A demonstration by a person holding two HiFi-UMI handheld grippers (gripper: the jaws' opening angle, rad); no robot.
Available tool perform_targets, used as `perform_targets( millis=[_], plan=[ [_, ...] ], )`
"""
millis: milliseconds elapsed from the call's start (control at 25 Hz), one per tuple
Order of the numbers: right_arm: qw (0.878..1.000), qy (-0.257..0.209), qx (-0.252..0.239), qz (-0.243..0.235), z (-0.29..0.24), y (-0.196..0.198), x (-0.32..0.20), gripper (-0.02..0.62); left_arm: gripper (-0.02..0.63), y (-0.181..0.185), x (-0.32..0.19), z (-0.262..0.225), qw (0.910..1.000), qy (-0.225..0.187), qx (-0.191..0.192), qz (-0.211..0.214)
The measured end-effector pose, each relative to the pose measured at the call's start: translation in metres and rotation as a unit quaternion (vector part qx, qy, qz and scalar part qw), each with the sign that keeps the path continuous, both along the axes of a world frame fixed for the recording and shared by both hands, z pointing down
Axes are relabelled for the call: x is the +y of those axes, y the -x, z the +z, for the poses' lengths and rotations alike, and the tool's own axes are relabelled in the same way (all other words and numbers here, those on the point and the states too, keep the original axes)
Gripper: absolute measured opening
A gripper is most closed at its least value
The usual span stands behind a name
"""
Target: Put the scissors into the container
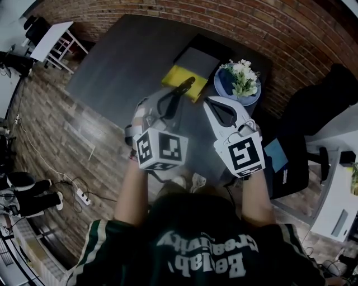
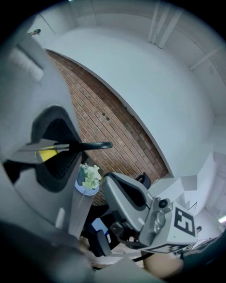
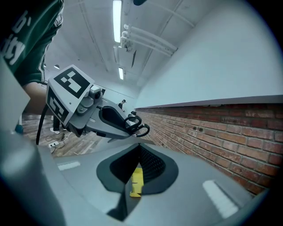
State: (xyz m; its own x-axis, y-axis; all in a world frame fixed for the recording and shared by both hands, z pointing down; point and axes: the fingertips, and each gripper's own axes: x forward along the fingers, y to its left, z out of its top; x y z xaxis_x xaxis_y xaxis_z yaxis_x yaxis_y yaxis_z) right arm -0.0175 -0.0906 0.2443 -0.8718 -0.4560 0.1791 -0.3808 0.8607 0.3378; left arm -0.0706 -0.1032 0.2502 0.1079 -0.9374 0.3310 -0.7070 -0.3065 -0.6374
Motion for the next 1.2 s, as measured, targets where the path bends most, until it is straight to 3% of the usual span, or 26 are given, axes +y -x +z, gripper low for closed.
perform_targets(
  millis=[680,1200],
  plan=[
    [1.000,0.013,-0.010,-0.006,0.009,-0.016,-0.004,0.005,0.048,-0.016,-0.001,0.007,0.9999,0.008,-0.013,-0.008],
    [0.999,0.026,0.004,0.022,0.030,0.006,-0.054,0.005,0.048,0.006,-0.052,0.033,0.9995,0.027,-0.003,0.017]
  ],
)
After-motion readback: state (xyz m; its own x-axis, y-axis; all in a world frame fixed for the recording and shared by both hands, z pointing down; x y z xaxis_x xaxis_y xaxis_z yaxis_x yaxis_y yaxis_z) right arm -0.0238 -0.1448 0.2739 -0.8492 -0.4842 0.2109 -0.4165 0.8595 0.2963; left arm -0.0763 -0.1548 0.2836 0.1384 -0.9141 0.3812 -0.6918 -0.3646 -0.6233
